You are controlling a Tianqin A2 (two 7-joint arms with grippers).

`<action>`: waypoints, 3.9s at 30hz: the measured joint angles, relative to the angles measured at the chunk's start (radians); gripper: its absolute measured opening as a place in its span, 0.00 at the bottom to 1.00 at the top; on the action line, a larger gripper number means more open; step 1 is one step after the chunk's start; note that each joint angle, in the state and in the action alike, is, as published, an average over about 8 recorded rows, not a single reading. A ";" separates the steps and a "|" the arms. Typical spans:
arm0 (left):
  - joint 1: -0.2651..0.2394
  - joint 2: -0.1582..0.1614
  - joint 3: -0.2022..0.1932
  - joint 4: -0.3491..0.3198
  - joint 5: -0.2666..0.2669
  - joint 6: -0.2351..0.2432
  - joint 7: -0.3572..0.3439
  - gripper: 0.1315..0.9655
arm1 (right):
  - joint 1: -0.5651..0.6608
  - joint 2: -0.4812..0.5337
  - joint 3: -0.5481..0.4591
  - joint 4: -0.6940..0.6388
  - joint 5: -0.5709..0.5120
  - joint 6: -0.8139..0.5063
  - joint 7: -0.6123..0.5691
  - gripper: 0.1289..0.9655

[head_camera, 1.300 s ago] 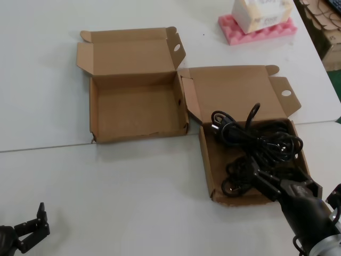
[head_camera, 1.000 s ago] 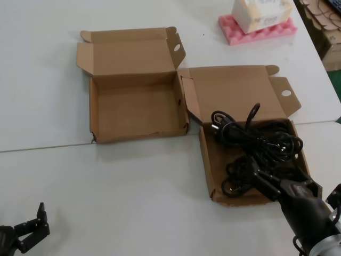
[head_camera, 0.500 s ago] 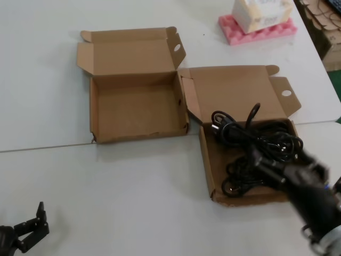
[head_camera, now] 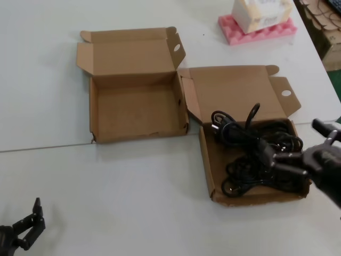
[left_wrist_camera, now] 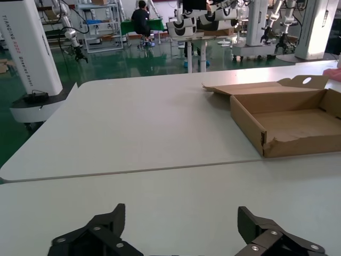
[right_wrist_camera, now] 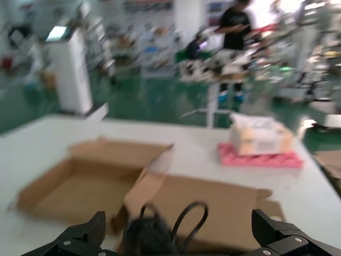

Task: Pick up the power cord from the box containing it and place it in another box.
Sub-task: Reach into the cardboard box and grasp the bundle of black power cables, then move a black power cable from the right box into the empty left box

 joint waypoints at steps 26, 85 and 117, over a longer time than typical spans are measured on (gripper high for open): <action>0.000 0.000 0.000 0.000 0.000 0.000 0.000 0.27 | 0.582 0.244 -0.870 -0.359 -0.475 0.317 0.000 0.98; 0.000 0.000 0.000 0.000 0.000 0.000 0.000 0.04 | 0.655 0.228 -0.981 -0.380 -0.441 0.454 0.000 0.15; 0.000 0.000 0.000 0.000 0.000 0.000 0.000 0.04 | 0.943 -0.357 -1.183 -0.836 -0.712 0.646 0.000 0.15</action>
